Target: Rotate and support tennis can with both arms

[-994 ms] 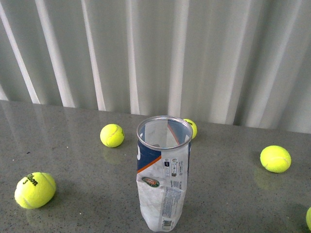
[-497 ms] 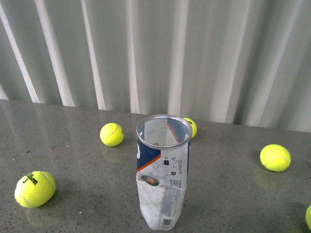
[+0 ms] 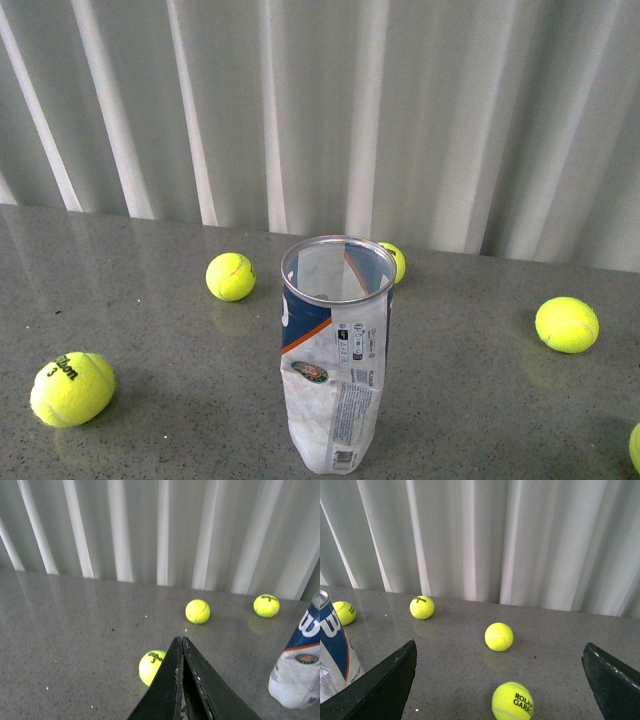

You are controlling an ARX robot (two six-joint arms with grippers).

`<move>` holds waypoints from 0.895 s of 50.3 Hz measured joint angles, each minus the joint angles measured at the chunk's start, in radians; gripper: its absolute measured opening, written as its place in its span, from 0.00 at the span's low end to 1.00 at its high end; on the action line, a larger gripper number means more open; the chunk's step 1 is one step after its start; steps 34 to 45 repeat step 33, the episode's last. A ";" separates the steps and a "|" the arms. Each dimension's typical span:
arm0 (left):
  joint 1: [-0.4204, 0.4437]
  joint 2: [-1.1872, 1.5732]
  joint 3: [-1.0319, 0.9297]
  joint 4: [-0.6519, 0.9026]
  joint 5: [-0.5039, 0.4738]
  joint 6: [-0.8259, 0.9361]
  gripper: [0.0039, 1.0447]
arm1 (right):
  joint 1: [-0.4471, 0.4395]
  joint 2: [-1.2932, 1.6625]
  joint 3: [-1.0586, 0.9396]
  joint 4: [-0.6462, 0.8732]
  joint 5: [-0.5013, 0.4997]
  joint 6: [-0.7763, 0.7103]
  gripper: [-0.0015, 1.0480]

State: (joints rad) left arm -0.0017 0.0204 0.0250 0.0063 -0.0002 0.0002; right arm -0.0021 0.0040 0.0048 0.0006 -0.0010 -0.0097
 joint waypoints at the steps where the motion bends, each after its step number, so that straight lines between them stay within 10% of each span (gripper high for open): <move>1: 0.000 -0.009 0.000 0.000 0.000 0.000 0.03 | 0.000 0.000 0.000 0.000 0.000 0.000 0.93; 12: 0.000 -0.016 0.000 -0.005 0.000 -0.002 0.08 | 0.000 0.000 0.000 0.000 0.000 0.000 0.93; 33: 0.000 -0.016 0.000 -0.005 0.000 -0.002 0.83 | 0.000 0.000 0.000 0.000 0.000 0.000 0.93; 45: 0.000 -0.016 0.000 -0.005 0.000 -0.002 0.83 | 0.000 0.000 0.000 0.000 0.000 0.000 0.93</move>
